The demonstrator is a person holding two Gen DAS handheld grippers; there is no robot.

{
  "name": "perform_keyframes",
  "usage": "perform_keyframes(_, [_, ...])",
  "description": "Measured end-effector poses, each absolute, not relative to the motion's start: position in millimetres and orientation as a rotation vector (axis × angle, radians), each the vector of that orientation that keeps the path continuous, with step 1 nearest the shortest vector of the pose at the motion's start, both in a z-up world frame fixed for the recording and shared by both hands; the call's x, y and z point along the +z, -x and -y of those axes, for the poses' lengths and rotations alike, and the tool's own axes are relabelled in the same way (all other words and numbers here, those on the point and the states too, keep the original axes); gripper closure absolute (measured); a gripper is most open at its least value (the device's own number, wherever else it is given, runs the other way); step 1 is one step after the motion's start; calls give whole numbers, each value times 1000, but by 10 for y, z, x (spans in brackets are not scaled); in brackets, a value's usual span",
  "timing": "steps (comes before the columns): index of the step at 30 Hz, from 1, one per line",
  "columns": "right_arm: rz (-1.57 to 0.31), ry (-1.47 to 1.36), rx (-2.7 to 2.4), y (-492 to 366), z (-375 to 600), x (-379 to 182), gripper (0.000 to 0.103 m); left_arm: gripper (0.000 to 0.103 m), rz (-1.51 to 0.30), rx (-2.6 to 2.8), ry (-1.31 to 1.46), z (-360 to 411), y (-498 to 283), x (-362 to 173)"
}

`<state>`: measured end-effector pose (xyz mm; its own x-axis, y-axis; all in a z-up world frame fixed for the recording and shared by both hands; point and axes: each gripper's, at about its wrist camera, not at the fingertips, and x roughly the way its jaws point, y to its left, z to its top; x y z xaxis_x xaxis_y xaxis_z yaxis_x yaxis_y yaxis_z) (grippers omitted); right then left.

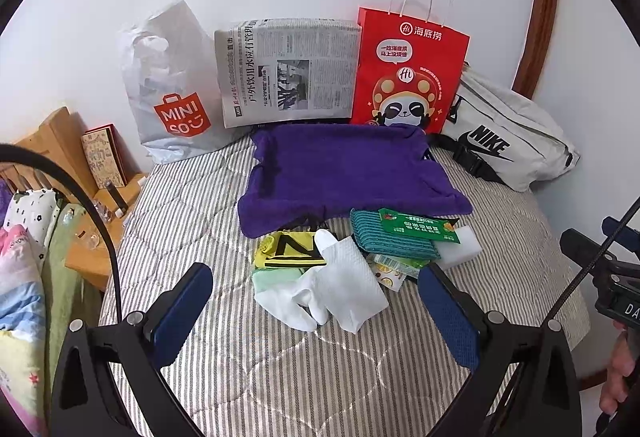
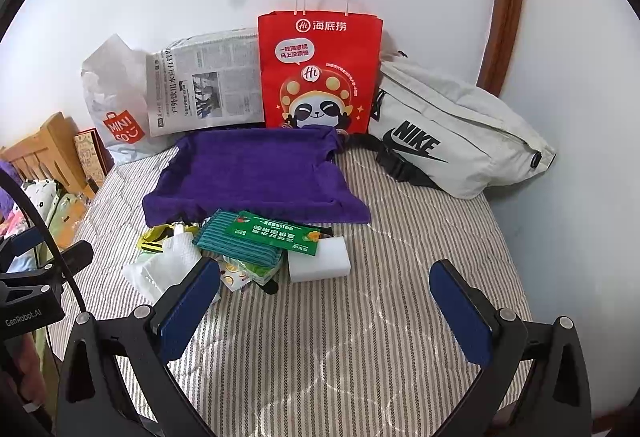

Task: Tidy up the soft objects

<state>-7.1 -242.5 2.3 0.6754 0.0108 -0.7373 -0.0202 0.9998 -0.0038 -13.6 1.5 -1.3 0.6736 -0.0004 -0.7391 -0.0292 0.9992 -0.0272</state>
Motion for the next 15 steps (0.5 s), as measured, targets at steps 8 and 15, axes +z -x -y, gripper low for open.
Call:
perform_keyframes(8, [-828, 19, 21, 83, 2422, 42, 0, 0, -831, 21, 35, -23, 161, 11])
perform_keyframes(15, [-826, 16, 14, 85, 2429, 64, 0, 0, -834, 20, 35, -31, 181, 10])
